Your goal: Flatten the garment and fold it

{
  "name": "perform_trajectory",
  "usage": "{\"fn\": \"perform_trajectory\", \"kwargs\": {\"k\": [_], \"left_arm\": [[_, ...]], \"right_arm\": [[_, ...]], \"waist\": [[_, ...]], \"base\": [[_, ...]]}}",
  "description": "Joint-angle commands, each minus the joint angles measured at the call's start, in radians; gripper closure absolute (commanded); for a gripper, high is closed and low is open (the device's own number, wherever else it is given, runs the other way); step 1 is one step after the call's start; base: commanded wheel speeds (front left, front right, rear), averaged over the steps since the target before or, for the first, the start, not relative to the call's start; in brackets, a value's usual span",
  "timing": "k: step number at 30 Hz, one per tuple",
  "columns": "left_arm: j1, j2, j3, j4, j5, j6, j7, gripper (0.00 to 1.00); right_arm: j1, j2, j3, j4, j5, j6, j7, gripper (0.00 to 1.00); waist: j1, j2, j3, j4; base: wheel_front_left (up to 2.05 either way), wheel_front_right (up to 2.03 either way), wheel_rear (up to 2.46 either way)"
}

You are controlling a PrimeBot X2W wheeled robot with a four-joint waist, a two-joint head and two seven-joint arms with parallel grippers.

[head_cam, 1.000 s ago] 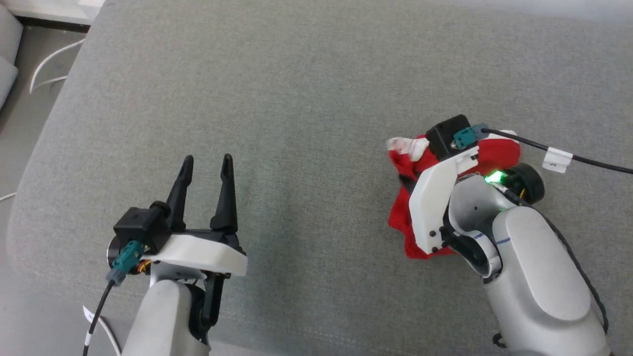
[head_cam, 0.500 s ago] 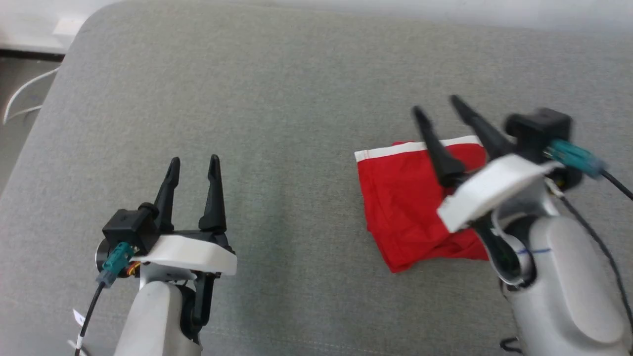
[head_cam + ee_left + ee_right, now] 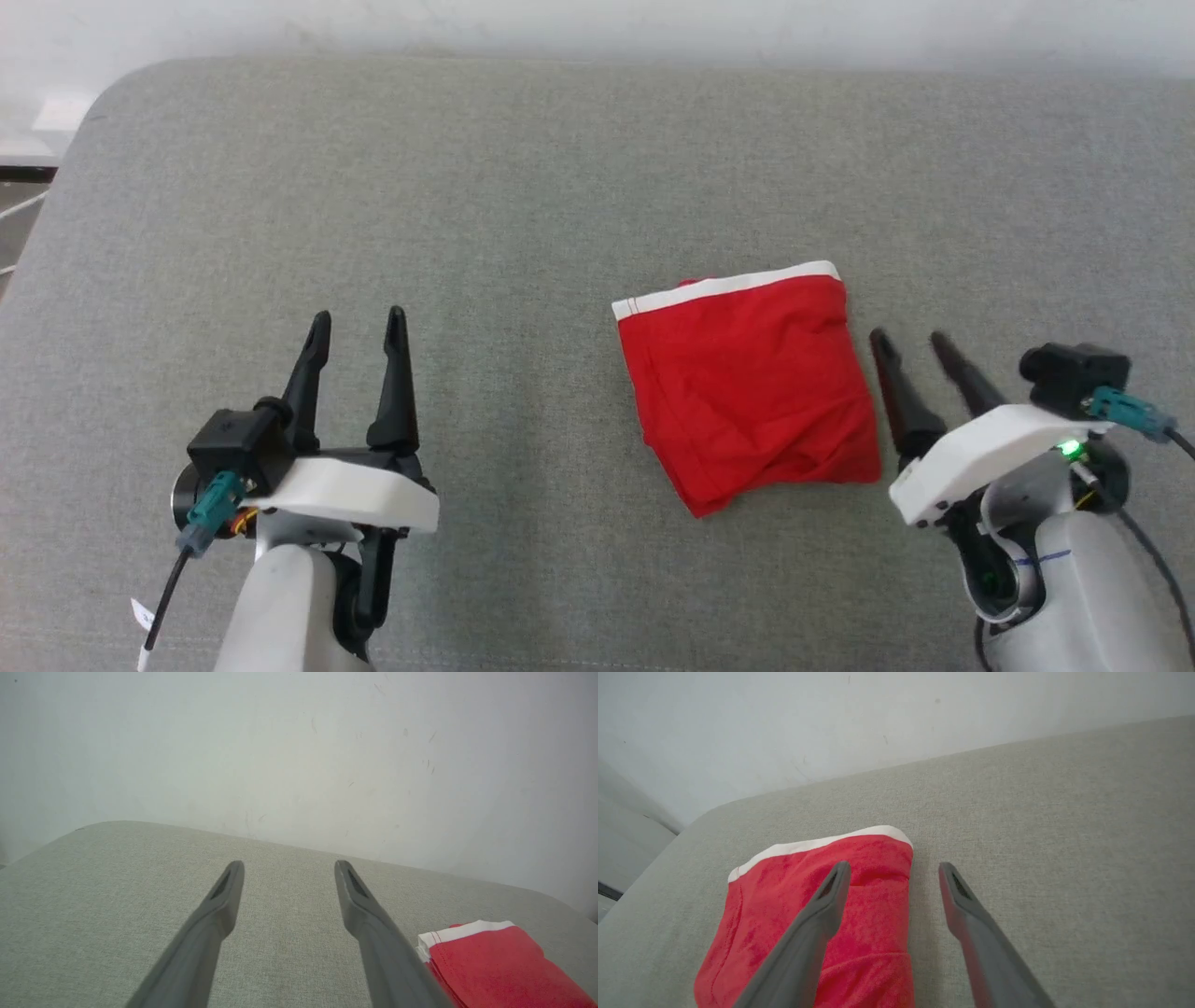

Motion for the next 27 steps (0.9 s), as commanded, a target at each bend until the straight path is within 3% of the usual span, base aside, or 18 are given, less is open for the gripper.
{"fn": "perform_trajectory", "kwargs": {"k": [1, 9, 16, 18, 19, 20, 21, 27], "left_arm": [[0.008, -0.001, 0.004, -0.004, 0.007, -0.003, -0.005, 0.00], [0.004, -0.001, 0.002, -0.007, 0.002, 0.005, -0.005, 0.00], [0.005, -0.001, -0.005, -0.003, 0.001, 0.006, -0.005, 0.00], [0.006, -0.001, -0.008, -0.001, 0.000, 0.006, -0.005, 0.00], [0.007, -0.001, -0.009, 0.001, -0.001, 0.007, -0.005, 0.00], [0.008, -0.001, -0.009, 0.002, -0.001, 0.007, -0.005, 0.00], [0.009, -0.001, -0.009, 0.002, -0.001, 0.007, -0.005, 0.00], [0.020, -0.001, 0.006, -0.001, 0.009, 0.006, -0.005, 0.00]], "right_arm": [[0.003, 0.003, 0.003, 0.012, 0.022, -0.001, 0.009, 0.00], [-0.092, 0.003, 0.019, 0.204, 0.206, -0.001, 0.127, 0.00], [-0.201, 0.003, 0.068, 0.394, 0.257, -0.001, 0.217, 0.00], [-0.221, 0.003, 0.082, 0.429, 0.250, -0.001, 0.232, 0.59], [-0.229, 0.003, 0.091, 0.440, 0.252, -0.001, 0.236, 0.81], [-0.236, 0.003, 0.100, 0.447, 0.253, -0.001, 0.238, 0.94], [-0.241, 0.003, 0.108, 0.453, 0.248, -0.001, 0.238, 1.00], [-0.265, -0.001, 0.159, 0.436, 0.110, -0.001, 0.232, 1.00]], "waist": [[0.0002, -0.0001, 0.002, -0.001], [0.0002, -0.0001, 0.016, -0.002], [0.0002, -0.0001, 0.016, 0.002], [0.0002, -0.0001, 0.013, 0.003], [0.0002, -0.0001, 0.011, 0.003], [0.0002, -0.0001, 0.009, 0.003], [0.0002, -0.0001, 0.006, 0.001], [0.0002, -0.0001, -0.003, -0.031]], "base": [[0.00, 0.00, 0.00], [0.00, 0.00, 0.00], [0.00, 0.00, 0.00], [0.00, 0.00, 0.00], [0.00, 0.00, 0.00], [0.00, 0.00, 0.00], [0.00, 0.00, 0.00], [0.00, 0.00, 0.00]]}}
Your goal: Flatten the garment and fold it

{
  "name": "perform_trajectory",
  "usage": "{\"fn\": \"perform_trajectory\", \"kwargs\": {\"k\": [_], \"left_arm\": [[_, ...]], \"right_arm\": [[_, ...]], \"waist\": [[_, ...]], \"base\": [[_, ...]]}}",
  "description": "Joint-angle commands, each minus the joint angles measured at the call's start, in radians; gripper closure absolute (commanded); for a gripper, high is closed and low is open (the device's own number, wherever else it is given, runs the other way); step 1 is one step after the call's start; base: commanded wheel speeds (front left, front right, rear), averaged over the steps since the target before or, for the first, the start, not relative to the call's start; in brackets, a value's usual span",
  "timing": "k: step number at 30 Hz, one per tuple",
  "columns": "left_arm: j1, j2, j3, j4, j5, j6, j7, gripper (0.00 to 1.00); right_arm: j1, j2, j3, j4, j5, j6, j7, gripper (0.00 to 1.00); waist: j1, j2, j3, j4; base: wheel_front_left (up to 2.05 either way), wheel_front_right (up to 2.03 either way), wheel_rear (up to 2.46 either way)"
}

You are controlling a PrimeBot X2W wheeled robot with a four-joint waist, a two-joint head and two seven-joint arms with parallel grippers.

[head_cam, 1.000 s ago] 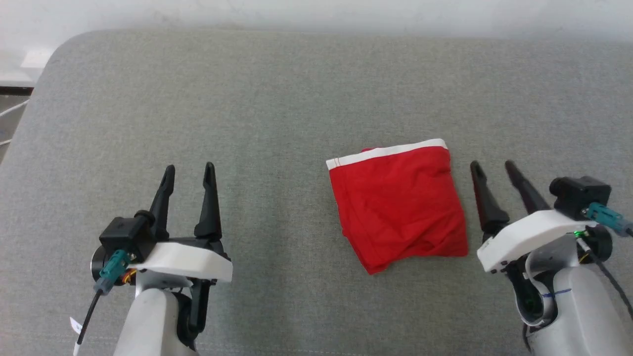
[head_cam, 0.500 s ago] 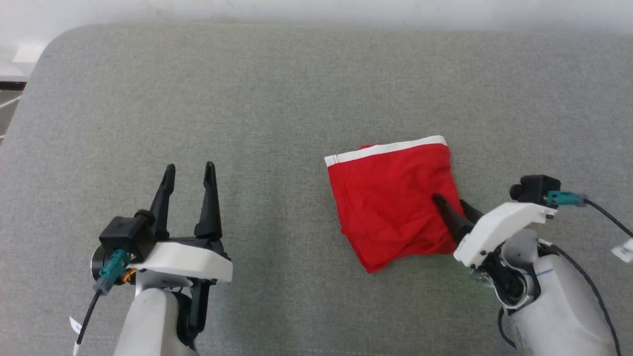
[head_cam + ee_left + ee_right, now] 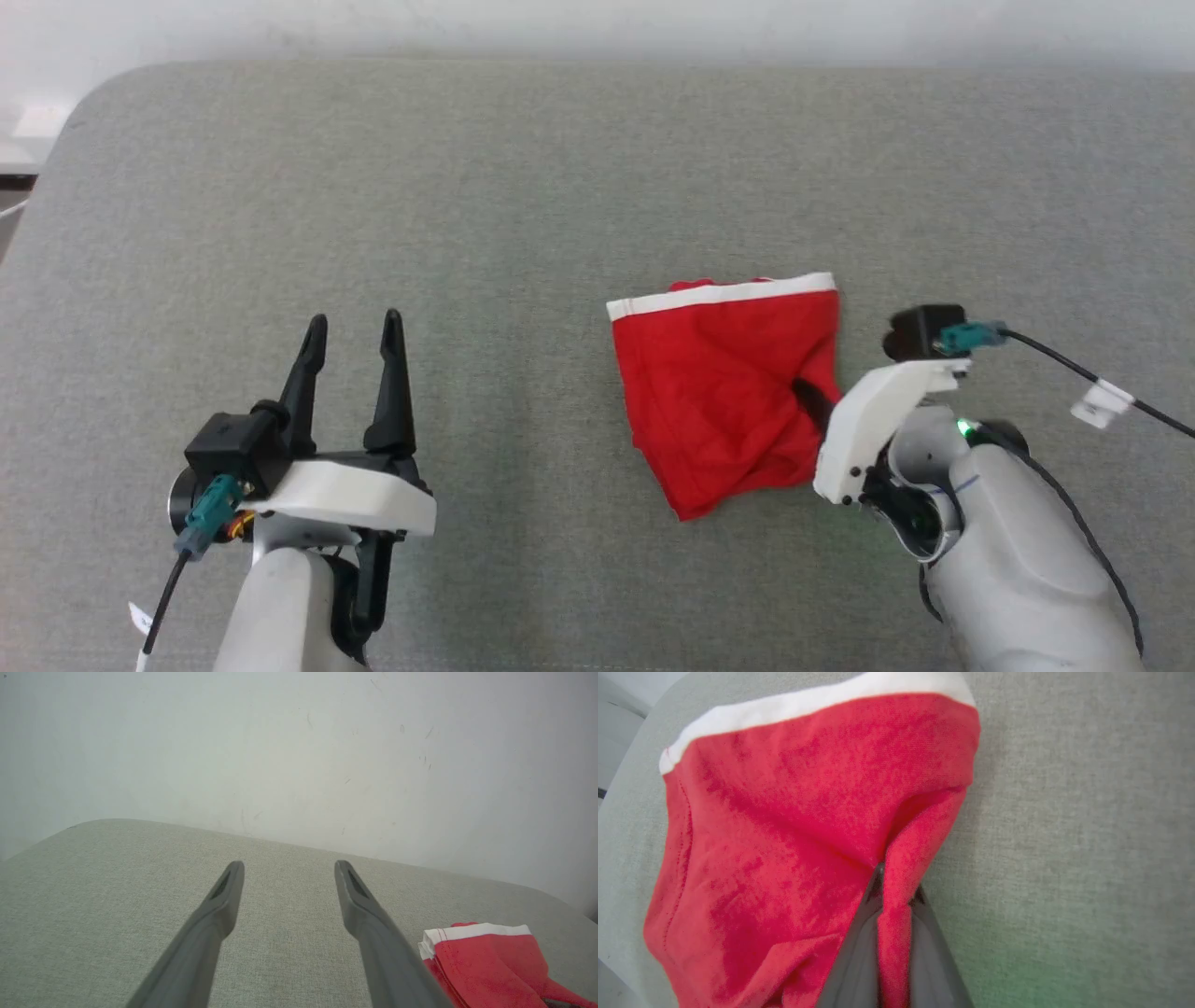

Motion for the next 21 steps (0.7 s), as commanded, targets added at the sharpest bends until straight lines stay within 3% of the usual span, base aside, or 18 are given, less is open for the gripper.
{"fn": "perform_trajectory", "kwargs": {"k": [1, 10, 21], "left_arm": [[0.020, -0.001, 0.007, -0.004, 0.013, 0.004, -0.005, 0.00], [0.043, 0.000, 0.015, -0.033, 0.054, -0.018, -0.005, 0.00], [-0.020, 0.018, -0.028, -0.076, 0.101, -0.034, -0.005, 0.00]], "right_arm": [[-0.025, -0.009, 0.030, -0.023, -0.069, -0.001, 0.000, 1.00], [-0.094, -0.139, 0.291, -0.149, -0.305, -0.001, 0.060, 1.00], [-0.234, -0.293, 0.377, -0.141, -0.394, -0.001, 0.016, 1.00]], "waist": [[0.0000, 0.0000, -0.005, -0.029], [0.0000, 0.0000, 0.003, -0.185], [0.0000, 0.0000, 0.119, -0.398]], "base": [[0.00, 0.00, 0.00], [0.00, 0.00, 0.00], [0.00, 0.00, 0.00]]}}
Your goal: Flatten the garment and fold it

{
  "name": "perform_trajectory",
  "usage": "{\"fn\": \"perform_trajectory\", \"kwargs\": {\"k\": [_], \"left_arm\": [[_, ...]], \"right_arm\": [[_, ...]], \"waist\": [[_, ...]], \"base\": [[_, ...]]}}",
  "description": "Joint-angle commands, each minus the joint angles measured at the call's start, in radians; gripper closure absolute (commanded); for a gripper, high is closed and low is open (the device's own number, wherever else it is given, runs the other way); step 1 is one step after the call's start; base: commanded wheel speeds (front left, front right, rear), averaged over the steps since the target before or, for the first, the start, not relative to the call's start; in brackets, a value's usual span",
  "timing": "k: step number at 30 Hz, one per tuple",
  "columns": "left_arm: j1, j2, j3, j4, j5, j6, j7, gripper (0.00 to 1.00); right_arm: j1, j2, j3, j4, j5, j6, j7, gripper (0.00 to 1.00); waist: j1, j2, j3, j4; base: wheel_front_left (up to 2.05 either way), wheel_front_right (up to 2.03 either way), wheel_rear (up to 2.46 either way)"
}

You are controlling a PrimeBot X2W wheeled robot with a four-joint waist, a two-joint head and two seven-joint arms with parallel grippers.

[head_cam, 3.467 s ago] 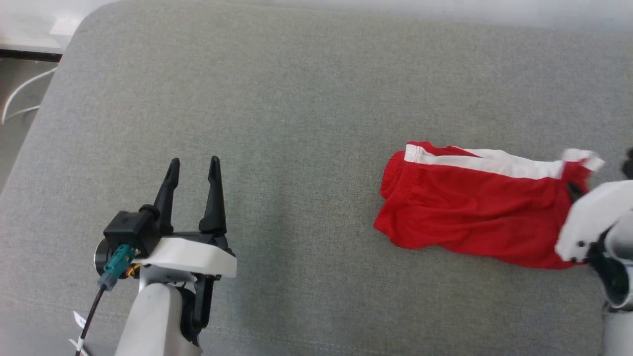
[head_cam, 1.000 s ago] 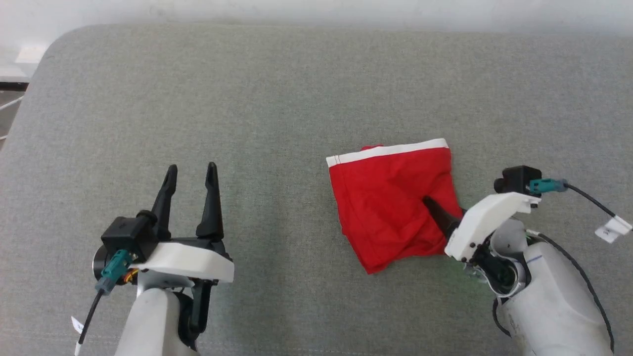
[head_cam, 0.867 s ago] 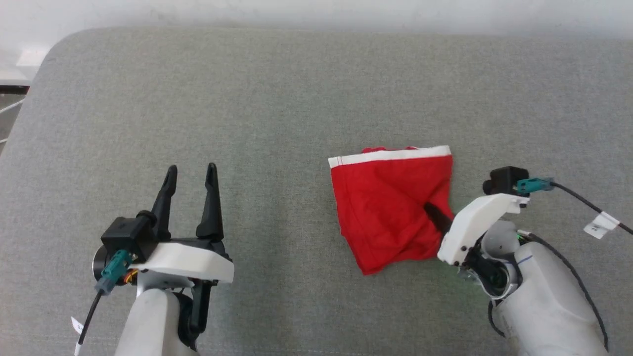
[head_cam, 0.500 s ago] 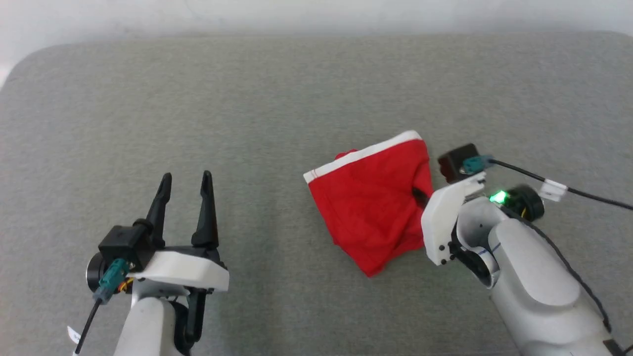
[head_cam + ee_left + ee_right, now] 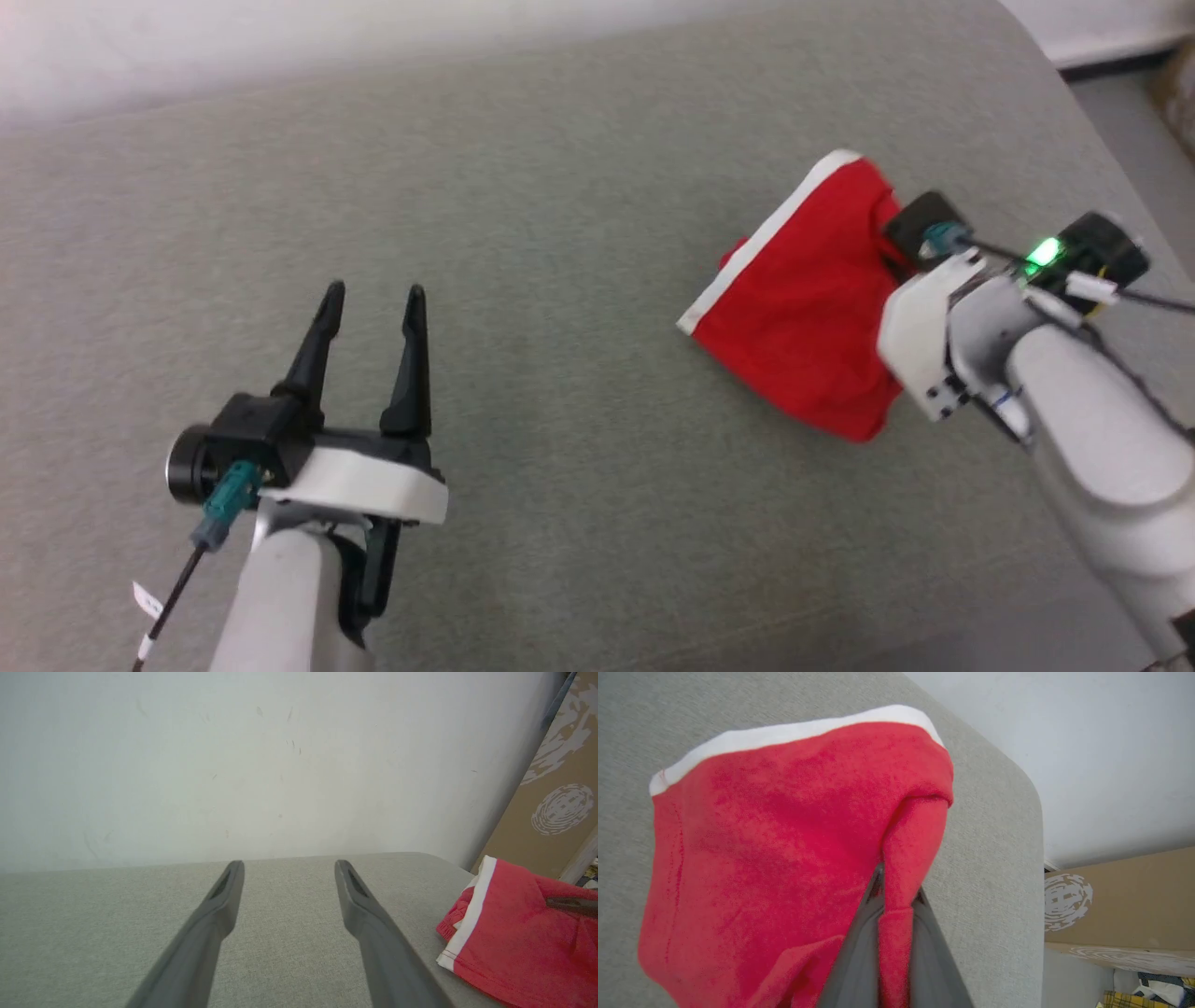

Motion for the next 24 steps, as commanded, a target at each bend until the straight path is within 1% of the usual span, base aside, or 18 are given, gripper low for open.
{"fn": "perform_trajectory", "kwargs": {"k": [1, 5, 7, 8, 10, 16, 20, 23, 24], "left_arm": [[-0.036, 0.017, -0.008, -0.012, 0.016, -0.008, -0.005, 0.00], [-0.078, 0.046, -0.024, -0.033, 0.034, -0.013, 0.016, 0.00], [-0.096, 0.061, -0.033, -0.050, 0.043, -0.015, 0.033, 0.00], [-0.096, 0.061, -0.033, -0.050, 0.043, -0.015, 0.033, 0.00], [-0.112, 0.074, -0.039, -0.070, 0.049, -0.016, 0.050, 0.00], [-0.147, 0.112, -0.051, -0.124, 0.057, -0.021, 0.100, 0.00], [-0.151, 0.125, -0.056, -0.151, 0.060, -0.022, 0.117, 0.00], [-0.149, 0.129, -0.058, -0.162, 0.059, -0.020, 0.123, 0.00], [-0.149, 0.130, -0.059, -0.163, 0.058, -0.019, 0.124, 0.00]], "right_arm": [[-0.040, -0.019, -0.016, 0.022, -0.015, -0.002, -0.026, 1.00], [-0.089, -0.037, -0.094, 0.091, -0.039, -0.002, -0.085, 1.00], [-0.110, -0.047, -0.143, 0.134, -0.063, -0.002, -0.123, 1.00], [-0.110, -0.047, -0.143, 0.134, -0.063, -0.002, -0.123, 1.00], [-0.129, -0.057, -0.195, 0.183, -0.089, -0.002, -0.162, 1.00], [-0.173, -0.086, -0.353, 0.303, -0.185, -0.002, -0.264, 1.00], [-0.192, -0.094, -0.453, 0.357, -0.244, -0.002, -0.294, 1.00], [-0.203, -0.084, -0.534, 0.391, -0.272, -0.002, -0.298, 1.00], [-0.205, -0.081, -0.560, 0.405, -0.278, -0.002, -0.295, 0.82]], "waist": [[0.0000, 0.0000, 0.107, -0.123], [0.0000, 0.0000, 0.180, -0.164], [0.0000, 0.0000, 0.214, -0.174], [0.0000, 0.0000, 0.214, -0.174], [0.0000, 0.0000, 0.245, -0.178], [0.0000, 0.0000, 0.322, -0.169], [0.0000, 0.0000, 0.350, -0.154], [0.0000, 0.0000, 0.360, -0.142], [0.0000, 0.0000, 0.360, -0.137]], "base": [[0.00, 0.00, 0.00], [0.00, 0.00, 0.00], [0.00, 0.00, 0.00], [0.00, 0.00, 0.00], [0.00, 0.00, 0.00], [0.00, 0.00, 0.00], [0.00, 0.00, 0.00], [0.00, 0.00, 0.00], [0.00, 0.00, 0.00]]}}
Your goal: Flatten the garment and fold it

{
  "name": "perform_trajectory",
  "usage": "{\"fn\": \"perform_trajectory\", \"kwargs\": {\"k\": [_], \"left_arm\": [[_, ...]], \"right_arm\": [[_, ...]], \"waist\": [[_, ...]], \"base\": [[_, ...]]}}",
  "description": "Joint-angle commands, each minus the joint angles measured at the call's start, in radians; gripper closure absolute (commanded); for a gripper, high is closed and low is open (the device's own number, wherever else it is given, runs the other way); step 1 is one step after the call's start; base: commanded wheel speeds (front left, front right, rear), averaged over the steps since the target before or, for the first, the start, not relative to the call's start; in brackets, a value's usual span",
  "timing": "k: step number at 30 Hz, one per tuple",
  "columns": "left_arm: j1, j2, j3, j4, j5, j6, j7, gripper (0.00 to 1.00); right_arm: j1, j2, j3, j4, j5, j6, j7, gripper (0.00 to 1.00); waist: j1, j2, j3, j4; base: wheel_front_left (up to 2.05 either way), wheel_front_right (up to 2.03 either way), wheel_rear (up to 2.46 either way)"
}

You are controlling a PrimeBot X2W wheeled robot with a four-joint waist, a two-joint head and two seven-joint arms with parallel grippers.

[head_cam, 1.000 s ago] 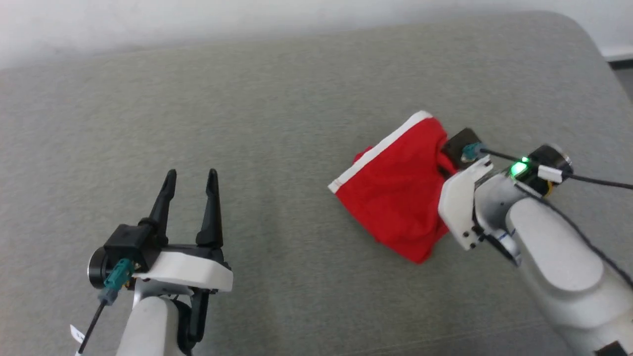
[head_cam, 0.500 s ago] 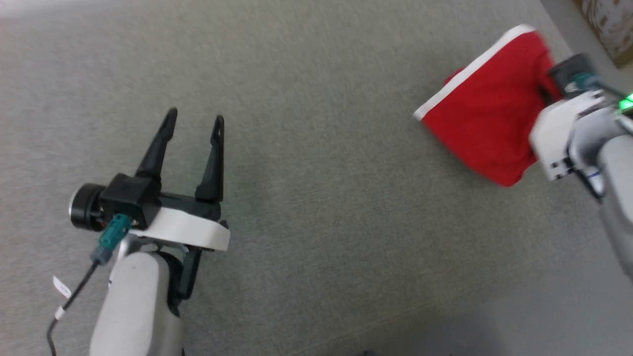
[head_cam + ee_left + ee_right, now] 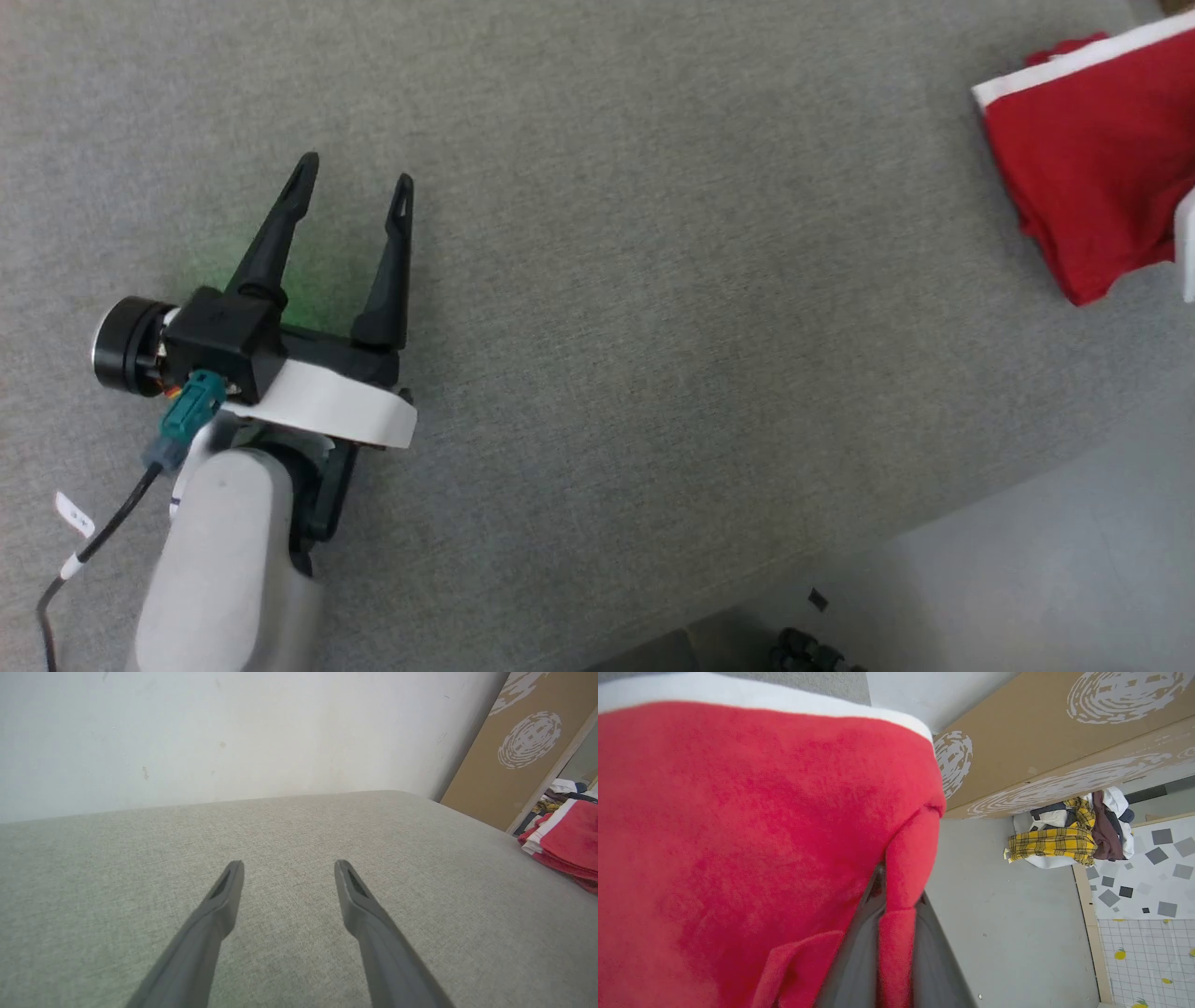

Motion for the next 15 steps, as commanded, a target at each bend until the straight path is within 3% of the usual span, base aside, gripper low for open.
{"fn": "perform_trajectory", "kwargs": {"k": [1, 2, 9, 15], "left_arm": [[-0.010, 0.005, -0.001, -0.005, 0.005, -0.001, -0.002, 0.00], [-0.009, 0.004, -0.002, -0.002, 0.003, 0.000, -0.004, 0.00], [0.008, -0.041, -0.015, 0.062, -0.031, 0.011, -0.062, 0.00], [0.047, -0.079, -0.013, 0.144, -0.079, 0.019, -0.107, 0.00]], "right_arm": [[-0.015, 0.008, -0.025, 0.013, -0.014, -0.002, -0.007, 0.32], [-0.017, 0.011, -0.050, 0.019, -0.018, -0.002, -0.016, 0.00], [0.017, -0.007, -0.194, 0.030, -0.034, -0.002, -0.070, 0.00], [0.086, -0.005, -0.245, -0.029, 0.008, -0.002, -0.139, 0.00]], "waist": [[-0.0003, 0.0000, 0.014, 0.017], [-0.0003, 0.0000, 0.009, 0.022], [-0.0003, 0.0000, -0.092, 0.093], [-0.0003, 0.0000, -0.227, 0.168]], "base": [[0.00, 0.00, 0.00], [0.00, 0.00, 0.00], [0.00, 0.00, 0.00], [0.00, 0.00, 0.00]]}}
